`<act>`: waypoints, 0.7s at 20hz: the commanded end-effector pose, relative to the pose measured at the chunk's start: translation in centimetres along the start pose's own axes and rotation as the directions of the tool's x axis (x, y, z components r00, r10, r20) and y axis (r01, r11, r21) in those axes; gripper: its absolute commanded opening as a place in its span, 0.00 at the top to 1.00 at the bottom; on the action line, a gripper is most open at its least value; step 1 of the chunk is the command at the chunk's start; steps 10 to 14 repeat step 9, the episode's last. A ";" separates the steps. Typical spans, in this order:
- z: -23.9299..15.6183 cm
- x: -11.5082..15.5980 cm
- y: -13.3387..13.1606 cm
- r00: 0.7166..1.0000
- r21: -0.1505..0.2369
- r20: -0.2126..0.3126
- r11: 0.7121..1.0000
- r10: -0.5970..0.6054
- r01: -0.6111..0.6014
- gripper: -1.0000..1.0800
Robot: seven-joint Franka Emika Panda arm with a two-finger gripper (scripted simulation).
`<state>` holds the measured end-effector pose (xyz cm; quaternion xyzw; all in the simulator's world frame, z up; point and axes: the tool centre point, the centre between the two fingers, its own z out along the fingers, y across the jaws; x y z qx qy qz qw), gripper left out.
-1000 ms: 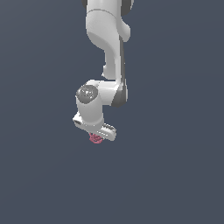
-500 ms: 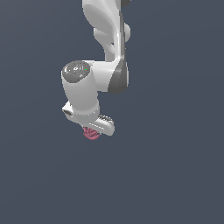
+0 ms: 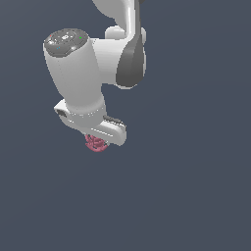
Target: Pick up the object and move it to a goal position.
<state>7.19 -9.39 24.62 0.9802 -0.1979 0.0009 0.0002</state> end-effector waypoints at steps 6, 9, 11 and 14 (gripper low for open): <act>-2.2 0.7 -0.1 1.000 0.000 0.002 1.000 -0.001 0.001 1.00; -2.4 0.8 -0.1 1.000 0.000 0.002 1.000 -0.001 0.001 1.00; -2.4 0.8 -0.1 1.000 0.000 0.002 1.000 -0.001 0.001 1.00; -2.4 0.8 -0.1 1.000 0.000 0.002 1.000 -0.001 0.001 1.00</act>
